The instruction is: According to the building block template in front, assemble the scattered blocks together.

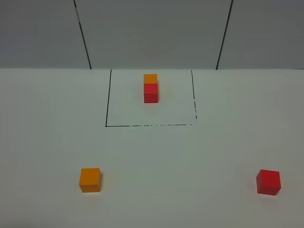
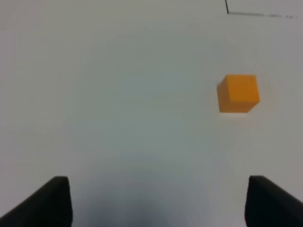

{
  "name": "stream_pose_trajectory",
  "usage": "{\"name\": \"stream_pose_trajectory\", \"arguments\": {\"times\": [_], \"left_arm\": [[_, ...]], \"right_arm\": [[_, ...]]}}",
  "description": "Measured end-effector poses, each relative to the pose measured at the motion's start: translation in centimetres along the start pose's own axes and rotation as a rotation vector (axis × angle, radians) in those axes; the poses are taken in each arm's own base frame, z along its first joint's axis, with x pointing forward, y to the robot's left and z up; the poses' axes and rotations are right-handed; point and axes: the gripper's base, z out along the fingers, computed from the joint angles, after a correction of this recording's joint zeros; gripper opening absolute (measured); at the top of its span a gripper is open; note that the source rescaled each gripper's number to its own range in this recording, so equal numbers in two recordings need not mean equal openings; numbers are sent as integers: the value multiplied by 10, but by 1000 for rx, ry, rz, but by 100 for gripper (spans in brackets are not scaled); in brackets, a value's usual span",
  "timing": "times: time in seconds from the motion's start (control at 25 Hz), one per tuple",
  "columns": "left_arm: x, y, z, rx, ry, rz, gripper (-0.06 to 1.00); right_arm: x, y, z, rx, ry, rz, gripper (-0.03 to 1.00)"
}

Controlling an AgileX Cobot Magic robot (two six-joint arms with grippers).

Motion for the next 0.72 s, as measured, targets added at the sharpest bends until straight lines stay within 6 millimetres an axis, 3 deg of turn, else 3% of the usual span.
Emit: {"name": "stream_pose_trajectory", "arguments": {"times": [0.4,0.72], "left_arm": [[-80,-19,71,120,324,-83,87],[-97,-36,123,164,502,-42,87]], "right_arm": [[0,0,0,0,0,0,0],[0,0,0,0,0,0,0]]}}
